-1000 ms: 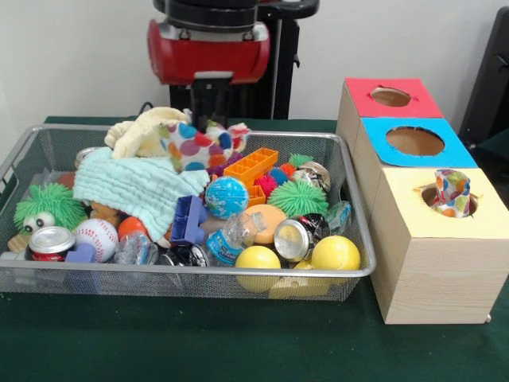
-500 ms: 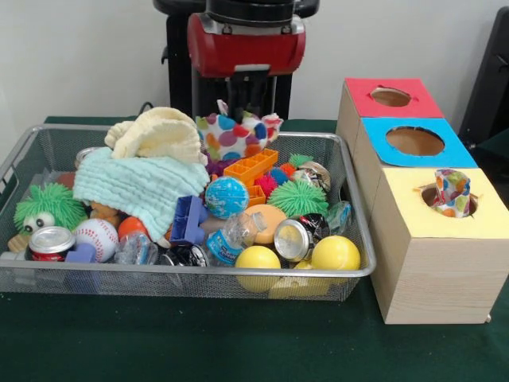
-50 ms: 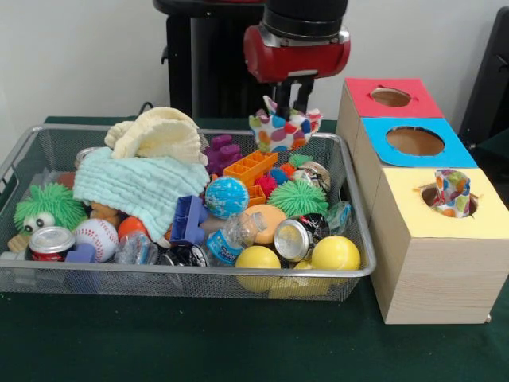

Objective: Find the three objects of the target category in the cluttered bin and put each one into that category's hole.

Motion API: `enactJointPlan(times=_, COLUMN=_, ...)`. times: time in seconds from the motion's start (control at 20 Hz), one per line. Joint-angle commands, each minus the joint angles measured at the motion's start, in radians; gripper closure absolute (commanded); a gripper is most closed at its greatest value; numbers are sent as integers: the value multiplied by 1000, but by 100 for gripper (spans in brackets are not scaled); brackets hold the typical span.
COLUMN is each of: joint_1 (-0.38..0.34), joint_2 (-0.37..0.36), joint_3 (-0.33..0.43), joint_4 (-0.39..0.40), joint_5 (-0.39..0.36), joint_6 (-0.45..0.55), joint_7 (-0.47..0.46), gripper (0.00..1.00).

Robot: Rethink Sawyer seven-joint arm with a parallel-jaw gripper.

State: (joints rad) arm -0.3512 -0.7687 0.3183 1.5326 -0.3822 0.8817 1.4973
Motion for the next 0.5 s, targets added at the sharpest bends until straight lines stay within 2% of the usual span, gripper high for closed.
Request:
enactJointPlan(times=0.05, joint_1=60, joint_2=43, joint_3=-77, joint_4=102, joint_5=49, joint_6=-84, joint_7=328, gripper=100)
enactJointPlan(times=0.5, joint_1=136, joint_2=58, joint_3=-124, joint_4=53, joint_5=109, joint_6=-64, joint_7=359, gripper=100)
